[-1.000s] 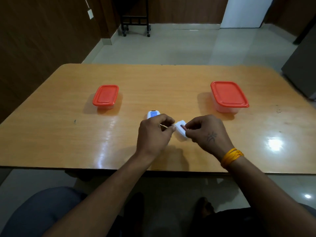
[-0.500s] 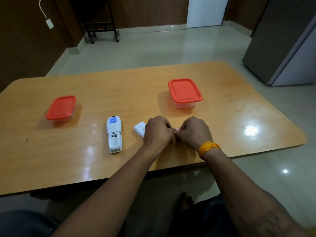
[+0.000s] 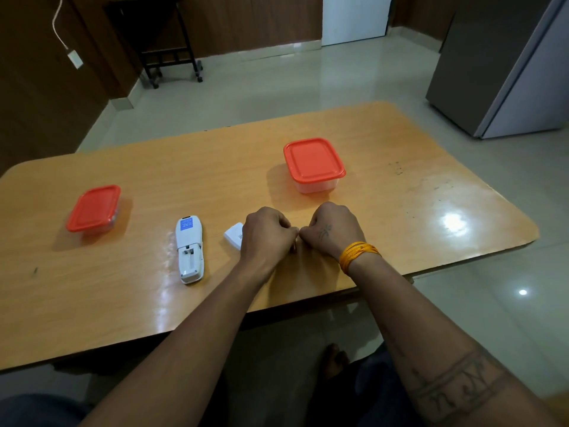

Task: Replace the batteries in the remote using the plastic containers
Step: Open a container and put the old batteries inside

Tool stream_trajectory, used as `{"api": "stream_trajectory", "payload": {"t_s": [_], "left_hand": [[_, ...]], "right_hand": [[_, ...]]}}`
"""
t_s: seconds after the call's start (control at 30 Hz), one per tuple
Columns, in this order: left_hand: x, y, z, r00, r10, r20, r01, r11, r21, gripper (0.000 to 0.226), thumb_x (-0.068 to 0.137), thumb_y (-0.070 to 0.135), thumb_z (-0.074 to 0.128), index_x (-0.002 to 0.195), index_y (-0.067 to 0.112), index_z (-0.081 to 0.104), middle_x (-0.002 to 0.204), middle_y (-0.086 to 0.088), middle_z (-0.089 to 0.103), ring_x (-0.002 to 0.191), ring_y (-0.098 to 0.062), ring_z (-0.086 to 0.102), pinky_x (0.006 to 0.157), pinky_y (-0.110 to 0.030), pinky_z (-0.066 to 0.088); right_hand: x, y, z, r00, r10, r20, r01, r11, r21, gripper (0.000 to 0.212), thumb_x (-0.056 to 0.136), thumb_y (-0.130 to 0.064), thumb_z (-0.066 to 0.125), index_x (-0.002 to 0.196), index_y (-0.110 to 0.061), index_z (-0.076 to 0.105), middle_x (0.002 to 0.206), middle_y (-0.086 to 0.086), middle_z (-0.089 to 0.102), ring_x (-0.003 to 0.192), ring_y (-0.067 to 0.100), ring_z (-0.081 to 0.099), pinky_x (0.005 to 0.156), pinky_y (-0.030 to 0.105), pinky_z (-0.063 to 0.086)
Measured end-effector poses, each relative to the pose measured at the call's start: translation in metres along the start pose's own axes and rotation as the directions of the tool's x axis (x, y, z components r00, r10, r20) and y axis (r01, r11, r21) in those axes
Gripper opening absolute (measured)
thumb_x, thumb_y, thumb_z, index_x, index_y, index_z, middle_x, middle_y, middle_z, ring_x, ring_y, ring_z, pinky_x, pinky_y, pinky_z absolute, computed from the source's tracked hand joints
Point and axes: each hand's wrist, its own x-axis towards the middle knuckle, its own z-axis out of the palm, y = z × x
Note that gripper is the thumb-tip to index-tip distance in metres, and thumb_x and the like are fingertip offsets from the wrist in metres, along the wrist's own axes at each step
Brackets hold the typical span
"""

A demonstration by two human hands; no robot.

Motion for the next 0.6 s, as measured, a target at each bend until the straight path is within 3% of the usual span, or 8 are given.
{"api": "stream_trajectory", "payload": {"t_s": [0.1,0.17,0.33,0.4,0.5,0.6], "left_hand": [[0.001,0.0,-0.001,0.999,0.025,-0.048,-0.025,1.0,-0.005,0.013,0.083,0.024,0.075,0.077,0.017,0.084,0.079,0.001,0.08,0.085,-0.017,0.075,0.079,-0.03,0.058],[0.001,0.001,-0.003,0.995,0.038,-0.095,-0.038,0.999,0.0,0.022,0.086,0.027,0.077,0.102,0.013,0.085,0.103,-0.005,0.081,0.101,-0.022,0.074,0.083,-0.025,0.051],[0.011,0.009,0.001,0.985,0.106,-0.135,-0.109,0.994,-0.012,0.03,0.089,0.028,0.077,0.116,0.015,0.081,0.108,-0.005,0.081,0.104,-0.023,0.073,0.083,-0.024,0.045],[0.019,0.018,0.007,0.98,0.121,-0.157,-0.13,0.991,-0.043,0.036,0.089,0.028,0.077,0.122,0.015,0.077,0.114,-0.005,0.079,0.105,-0.024,0.073,0.086,-0.027,0.049],[0.035,0.03,0.016,0.977,0.072,-0.198,-0.103,0.983,-0.151,0.051,0.089,0.037,0.077,0.135,0.016,0.068,0.129,-0.006,0.073,0.111,-0.026,0.07,0.097,-0.039,0.055],[0.051,0.041,0.025,0.976,0.028,-0.216,-0.067,0.982,-0.179,0.06,0.092,0.042,0.074,0.143,0.015,0.061,0.136,-0.007,0.068,0.116,-0.028,0.067,0.098,-0.04,0.055]], "right_hand": [[0.0,0.0,-0.003,1.0,0.003,-0.025,-0.003,1.0,0.001,0.028,0.082,-0.033,0.069,0.077,-0.006,0.075,0.082,0.016,0.074,0.082,0.039,0.068,0.07,0.037,0.057],[0.001,0.001,-0.006,0.999,0.008,-0.045,-0.007,1.0,0.017,0.027,0.081,-0.03,0.067,0.071,-0.005,0.072,0.076,0.016,0.072,0.077,0.038,0.067,0.066,0.036,0.055],[0.011,0.001,-0.02,0.989,0.044,-0.143,-0.023,0.99,0.142,0.027,0.077,-0.025,0.066,0.059,-0.005,0.066,0.061,0.013,0.067,0.064,0.037,0.064,0.058,0.038,0.051],[0.02,0.001,-0.027,0.976,0.068,-0.207,-0.027,0.98,0.197,0.023,0.078,-0.02,0.062,0.059,-0.01,0.063,0.063,0.011,0.066,0.068,0.036,0.064,0.059,0.036,0.049],[0.035,0.011,-0.036,0.945,0.132,-0.3,-0.051,0.963,0.263,0.014,0.084,-0.013,0.058,0.085,-0.008,0.071,0.089,0.014,0.073,0.087,0.036,0.067,0.073,0.037,0.053],[0.044,0.022,-0.038,0.923,0.086,-0.375,-0.01,0.98,0.199,0.033,0.086,-0.004,0.058,0.119,-0.007,0.06,0.115,0.017,0.063,0.098,0.039,0.062,0.08,0.039,0.048]]}}
